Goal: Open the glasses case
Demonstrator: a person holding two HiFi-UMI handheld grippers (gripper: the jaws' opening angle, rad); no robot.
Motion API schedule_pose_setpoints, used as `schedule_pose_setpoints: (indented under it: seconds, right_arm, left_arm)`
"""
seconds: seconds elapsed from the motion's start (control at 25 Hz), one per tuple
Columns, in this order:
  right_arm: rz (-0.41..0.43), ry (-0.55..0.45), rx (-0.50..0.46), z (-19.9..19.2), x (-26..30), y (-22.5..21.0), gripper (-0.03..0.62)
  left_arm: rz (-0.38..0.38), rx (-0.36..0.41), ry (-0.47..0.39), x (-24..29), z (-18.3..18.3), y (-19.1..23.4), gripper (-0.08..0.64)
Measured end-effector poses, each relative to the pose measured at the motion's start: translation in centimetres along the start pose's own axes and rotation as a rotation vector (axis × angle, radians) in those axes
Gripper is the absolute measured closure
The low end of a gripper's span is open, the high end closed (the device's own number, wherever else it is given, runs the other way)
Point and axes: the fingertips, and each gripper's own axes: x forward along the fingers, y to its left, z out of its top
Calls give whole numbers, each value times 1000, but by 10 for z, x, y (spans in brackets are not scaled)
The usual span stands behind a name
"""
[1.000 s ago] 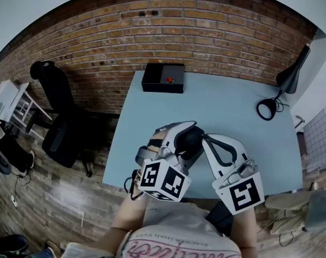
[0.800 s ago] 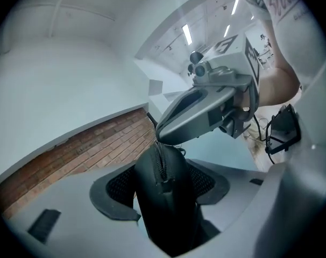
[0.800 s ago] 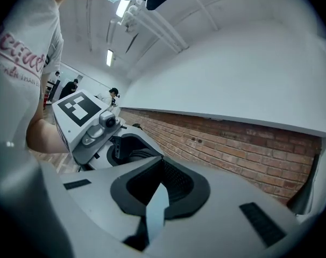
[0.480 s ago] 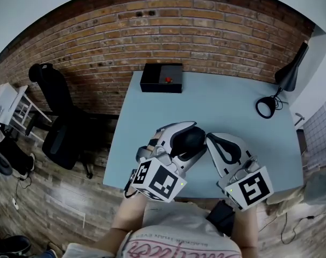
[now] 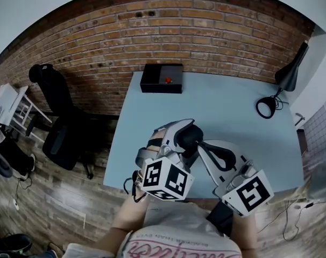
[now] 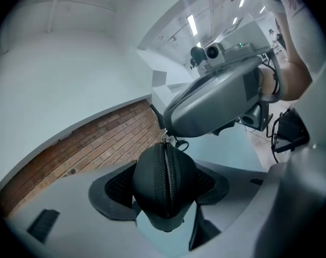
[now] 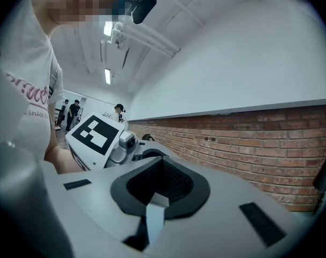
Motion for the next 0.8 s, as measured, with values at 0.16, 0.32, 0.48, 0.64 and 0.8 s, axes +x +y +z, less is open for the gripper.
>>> schedule_pose_setpoints:
  seconds: [0.16, 0.32, 0.48, 0.64, 0.8]
  right_arm:
    - [29, -6, -5, 3, 1, 8, 574]
    - [31, -24, 31, 6, -2, 3, 574]
    - [16, -27, 13, 8, -2, -1, 574]
    - [-21, 30, -20, -1, -7, -13, 574]
    - [-23, 45, -9, -6, -11, -21, 574]
  left_arm:
    - [-4, 48, 50, 6, -5, -5, 285]
    - [-11, 24, 11, 5, 1, -4, 295]
    - [-57, -35, -40, 3, 4, -6, 299]
    - [-54, -50, -74, 0, 6, -4, 299]
    - [-75, -74, -149, -7, 13, -3, 298]
